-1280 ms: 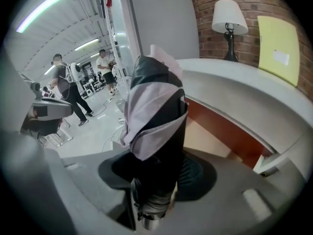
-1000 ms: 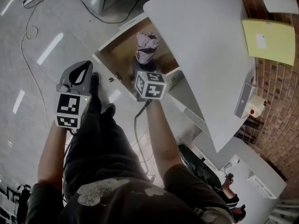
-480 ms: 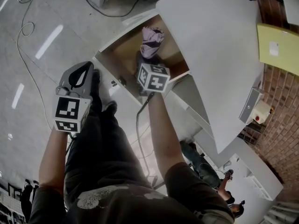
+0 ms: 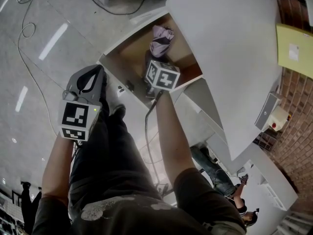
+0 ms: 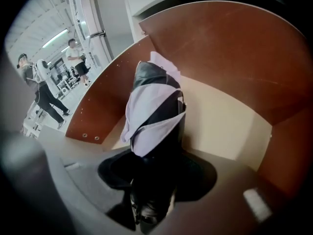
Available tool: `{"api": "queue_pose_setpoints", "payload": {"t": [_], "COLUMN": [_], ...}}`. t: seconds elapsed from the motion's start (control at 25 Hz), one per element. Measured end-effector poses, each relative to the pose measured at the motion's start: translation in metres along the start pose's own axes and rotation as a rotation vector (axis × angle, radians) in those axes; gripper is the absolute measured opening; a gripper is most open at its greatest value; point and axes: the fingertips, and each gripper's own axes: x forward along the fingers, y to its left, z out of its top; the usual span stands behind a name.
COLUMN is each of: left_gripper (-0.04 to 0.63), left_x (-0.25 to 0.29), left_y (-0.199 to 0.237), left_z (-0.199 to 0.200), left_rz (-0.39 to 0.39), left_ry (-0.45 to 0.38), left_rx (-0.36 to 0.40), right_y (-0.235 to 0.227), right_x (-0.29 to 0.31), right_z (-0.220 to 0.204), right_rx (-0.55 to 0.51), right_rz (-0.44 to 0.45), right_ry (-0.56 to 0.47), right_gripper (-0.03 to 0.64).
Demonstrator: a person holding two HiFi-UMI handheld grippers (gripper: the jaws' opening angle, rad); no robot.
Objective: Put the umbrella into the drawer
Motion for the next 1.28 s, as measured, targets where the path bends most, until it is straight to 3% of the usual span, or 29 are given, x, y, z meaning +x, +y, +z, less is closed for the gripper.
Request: {"api": "queue_pose_setpoints", "payload": {"t": [0.28, 0.52, 0.64, 1.0, 1.28], "left_gripper": [0.009, 0.009, 0.009, 0.01, 0.01], "left_x": [0.006, 0.006, 0.0, -0.034, -0.079], "left_y": [-0.008, -0.012, -0.018, -0.025, -0.055], "left_z": [0.001, 0.005, 0.008, 0.039, 0.07], "left_rz": [-0.013, -0.016, -0.012, 0.035, 0.038], "left_ry": [0.009, 0.005, 0.001, -0.061, -0.104], "left_rx": [0.009, 0.021, 0.025, 0.041, 0.069], "right_y": [0.002, 0.01, 0.012, 0.027, 0.042], "right_x": [0.001, 0.002, -0.006, -0.076, -0.145], "right_z": [0.001, 0.003, 0.003, 0.03, 0.041], "right_rx": [-0.029, -0.009, 0.008, -0.035, 0.008], "right_rz": [-0.009, -0.007, 0.011, 0.047, 0.1], "right_ry": [0.005, -0.004, -0.007, -0.13, -0.206], "right_gripper": [0.218, 0.303, 0.307, 0.307, 0.307]}}
